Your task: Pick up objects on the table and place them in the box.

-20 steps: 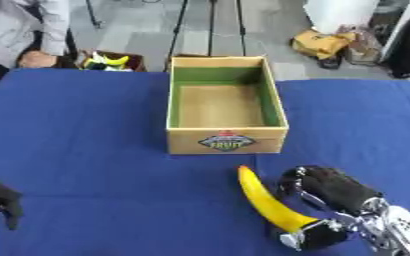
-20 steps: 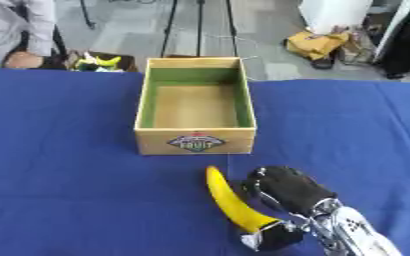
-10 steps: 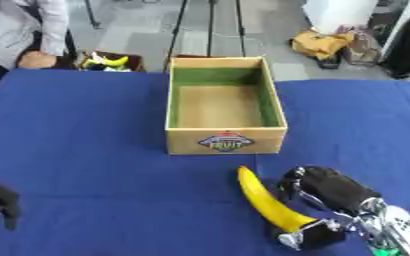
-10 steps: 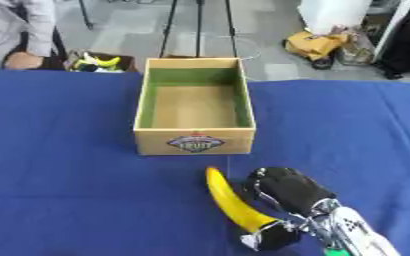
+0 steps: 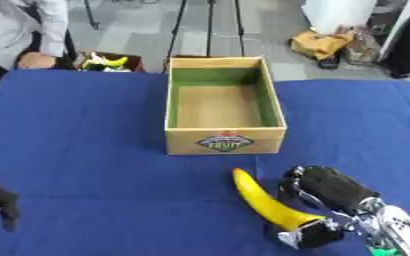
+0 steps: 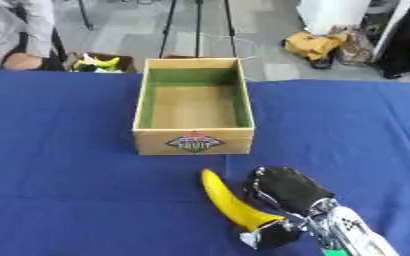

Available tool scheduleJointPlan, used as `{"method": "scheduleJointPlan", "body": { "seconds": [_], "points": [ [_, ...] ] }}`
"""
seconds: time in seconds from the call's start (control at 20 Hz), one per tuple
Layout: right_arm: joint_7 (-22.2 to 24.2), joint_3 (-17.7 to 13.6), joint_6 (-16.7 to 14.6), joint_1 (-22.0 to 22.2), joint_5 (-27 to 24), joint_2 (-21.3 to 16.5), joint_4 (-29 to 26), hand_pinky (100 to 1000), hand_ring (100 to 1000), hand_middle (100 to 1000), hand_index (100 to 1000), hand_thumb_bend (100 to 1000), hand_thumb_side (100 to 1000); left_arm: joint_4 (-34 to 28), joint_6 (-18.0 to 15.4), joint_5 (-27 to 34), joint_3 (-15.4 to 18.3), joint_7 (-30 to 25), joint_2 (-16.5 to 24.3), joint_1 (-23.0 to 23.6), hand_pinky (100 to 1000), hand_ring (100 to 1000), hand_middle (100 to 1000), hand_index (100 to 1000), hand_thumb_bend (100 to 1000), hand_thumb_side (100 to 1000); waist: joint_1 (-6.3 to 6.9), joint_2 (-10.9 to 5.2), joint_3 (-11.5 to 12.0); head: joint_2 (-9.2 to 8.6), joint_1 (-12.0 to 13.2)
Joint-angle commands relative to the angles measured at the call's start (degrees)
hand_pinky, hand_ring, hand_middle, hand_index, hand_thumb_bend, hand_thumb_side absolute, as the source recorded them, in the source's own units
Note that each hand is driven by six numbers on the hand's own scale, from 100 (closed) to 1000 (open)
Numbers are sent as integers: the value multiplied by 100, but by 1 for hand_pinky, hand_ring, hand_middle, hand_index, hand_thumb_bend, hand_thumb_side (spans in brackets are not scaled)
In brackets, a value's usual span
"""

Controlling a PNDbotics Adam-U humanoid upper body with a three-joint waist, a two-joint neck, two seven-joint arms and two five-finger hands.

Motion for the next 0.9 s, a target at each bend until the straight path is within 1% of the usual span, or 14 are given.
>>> {"method": "scheduleJointPlan", "body": {
  "seconds": [0.05, 0.25, 0.4, 0.5, 0.65, 0.7, 0.8, 0.85, 0.9],
  "points": [
    [-55, 2, 15, -48, 28, -124, -7, 362, 510, 423, 546, 410, 456, -116, -4, 12, 16, -17, 27, -9, 180, 322, 362, 473, 100, 1000, 11, -95, 15, -4, -7],
    [-125, -3, 39, -54, 4, -126, -10, 343, 497, 406, 526, 408, 467, -116, 0, 13, 13, -24, 29, -11, 180, 322, 362, 473, 100, 1000, 9, -97, 23, -4, -7],
    [-171, -7, 60, -52, 10, -131, 6, 318, 481, 383, 500, 382, 475, -116, 2, 14, 11, -33, 32, -14, 180, 322, 363, 473, 100, 1000, 9, -100, 30, -8, -7],
    [-205, -9, 71, -52, 12, -131, 9, 314, 478, 380, 496, 390, 470, -116, 1, 17, 13, -33, 33, -14, 180, 322, 363, 474, 100, 1000, 11, -103, 33, -6, -6],
    [-247, -12, 87, -54, 13, -134, 21, 302, 471, 371, 486, 372, 474, -116, -2, 23, 13, -34, 37, -18, 181, 322, 363, 474, 100, 1000, 12, -108, 38, -19, -11],
    [-258, -12, 90, -54, 13, -135, 25, 296, 468, 367, 481, 353, 477, -116, -2, 24, 13, -35, 38, -18, 180, 322, 362, 473, 100, 1000, 12, -108, 39, -21, -11],
    [-287, -14, 99, -55, 11, -140, 29, 295, 467, 366, 481, 347, 479, -116, -1, 24, 16, -33, 38, -17, 180, 322, 362, 473, 100, 1000, 10, -110, 46, -26, -11],
    [-308, -17, 101, -57, 8, -143, 22, 292, 464, 364, 479, 310, 489, -116, 0, 24, 17, -32, 37, -16, 180, 322, 363, 474, 100, 1000, 11, -109, 45, -22, -9],
    [-332, -19, 103, -58, 0, -146, 14, 291, 464, 363, 478, 300, 492, -116, 1, 23, 17, -31, 37, -16, 180, 322, 363, 474, 100, 1000, 12, -108, 43, -20, -8]
  ]
}}
